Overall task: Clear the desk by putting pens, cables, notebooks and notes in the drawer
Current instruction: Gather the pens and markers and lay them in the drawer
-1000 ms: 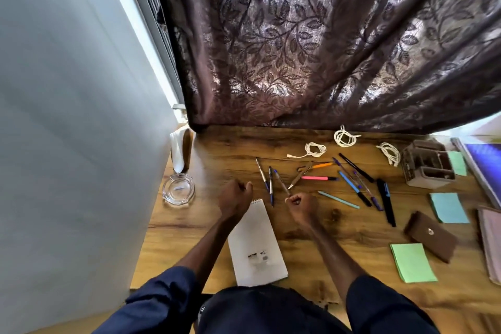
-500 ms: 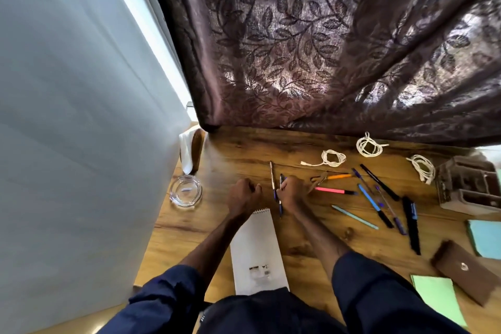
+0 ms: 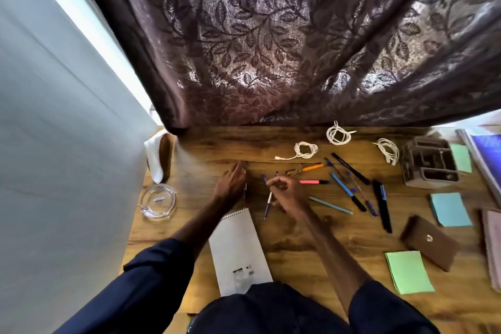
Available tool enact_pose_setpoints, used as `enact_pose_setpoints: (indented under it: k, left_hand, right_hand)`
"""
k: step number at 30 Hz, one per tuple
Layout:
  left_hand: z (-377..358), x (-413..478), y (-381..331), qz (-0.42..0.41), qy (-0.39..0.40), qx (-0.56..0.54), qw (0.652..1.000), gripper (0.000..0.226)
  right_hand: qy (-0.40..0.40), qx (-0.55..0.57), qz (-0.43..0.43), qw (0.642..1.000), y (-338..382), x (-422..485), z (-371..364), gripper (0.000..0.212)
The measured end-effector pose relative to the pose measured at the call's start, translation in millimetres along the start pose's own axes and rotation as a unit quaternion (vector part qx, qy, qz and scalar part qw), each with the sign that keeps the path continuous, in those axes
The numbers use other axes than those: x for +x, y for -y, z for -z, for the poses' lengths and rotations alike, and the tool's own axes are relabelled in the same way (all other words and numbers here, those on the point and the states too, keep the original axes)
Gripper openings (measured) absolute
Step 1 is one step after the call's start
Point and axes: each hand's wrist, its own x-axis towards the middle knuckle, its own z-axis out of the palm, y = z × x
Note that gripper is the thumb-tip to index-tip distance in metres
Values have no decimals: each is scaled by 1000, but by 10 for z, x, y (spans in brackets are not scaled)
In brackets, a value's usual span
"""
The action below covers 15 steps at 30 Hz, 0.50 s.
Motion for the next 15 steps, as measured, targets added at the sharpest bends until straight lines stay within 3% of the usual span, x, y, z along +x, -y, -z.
enact_pose_setpoints:
  k: [4, 7, 11, 13, 15]
  left_hand:
    - [2, -204, 109, -45, -63, 23, 997, 22]
    - [31, -343, 131, -50, -98, 11, 994, 28]
    - [199, -423, -102, 11, -108, -35, 993, 26]
    - [283, -475, -255, 39, -108, -76, 990, 18]
    - [352, -536, -435, 52, -131, -169, 975, 27]
  right_hand:
    - [8, 67, -44, 997, -134, -114, 146, 24]
    - [38, 124, -72, 989, -166, -228, 222, 30]
    - [22, 115, -40, 992, -129, -481, 304, 34]
    - [-1, 108, -35, 993, -139, -612, 305, 29]
    - [-31, 108, -35, 993, -139, -742, 307, 12]
